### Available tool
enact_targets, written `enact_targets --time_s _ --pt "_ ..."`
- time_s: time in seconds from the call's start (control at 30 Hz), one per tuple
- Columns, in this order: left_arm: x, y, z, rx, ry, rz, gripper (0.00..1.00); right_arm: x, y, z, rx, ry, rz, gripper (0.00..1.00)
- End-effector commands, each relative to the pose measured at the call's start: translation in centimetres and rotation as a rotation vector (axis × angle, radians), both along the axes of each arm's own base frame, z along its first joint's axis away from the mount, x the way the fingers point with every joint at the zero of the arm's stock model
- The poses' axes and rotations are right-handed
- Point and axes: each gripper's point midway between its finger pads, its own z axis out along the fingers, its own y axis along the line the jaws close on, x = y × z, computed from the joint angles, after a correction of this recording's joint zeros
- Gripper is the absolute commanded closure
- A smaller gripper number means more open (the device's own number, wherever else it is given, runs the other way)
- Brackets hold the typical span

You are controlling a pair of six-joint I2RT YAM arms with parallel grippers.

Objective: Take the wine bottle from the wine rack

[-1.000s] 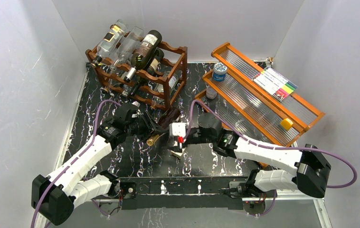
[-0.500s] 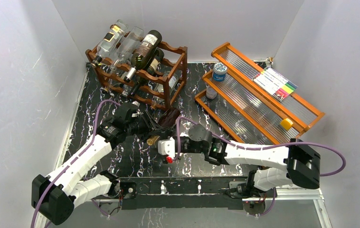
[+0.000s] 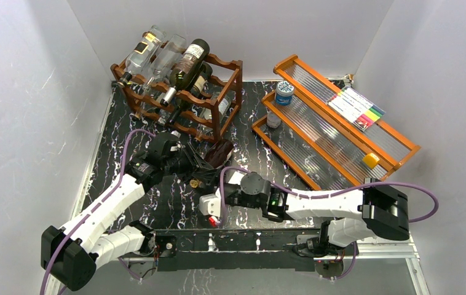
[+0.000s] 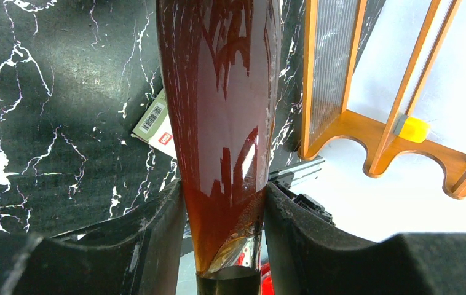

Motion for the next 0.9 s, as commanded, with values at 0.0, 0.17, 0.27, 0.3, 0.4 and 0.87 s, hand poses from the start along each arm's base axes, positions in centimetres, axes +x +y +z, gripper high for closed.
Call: enact_targets --time_s 0.0,0.17,0.27,0.3,0.4,0.87 --pt "0.8 -2.1 6.0 -0.155 -0.124 -0.055 1.0 1.4 -0.1 1.5 0.068 -0.092 -0.083 0.44" --pt "0.7 -2.1 6.0 -0.159 -0.119 -0.056 1.0 1.4 0.2 0.8 0.041 -0.135 -0.091 0.49" --pt "0.7 -2.1 6.1 -0.16 -0.119 -0.056 1.0 1.6 0.0 0.6 0.038 -0.166 -0.116 0.56" --pt "0.8 -2.1 6.1 -0.16 -0.12 -0.055 1.0 1.6 -0.1 0.7 0.044 -0.168 -0.12 0.58" --pt "0.8 -2.2 6.0 -0.159 -0.116 -0.056 1.0 1.7 -0.4 1.3 0.069 -0.148 -0.136 0.69" --pt "0.8 -2.2 6.2 -0.161 -0.155 -0.068 0.3 2.4 -0.5 4.0 0.166 0.007 -0.194 1.0"
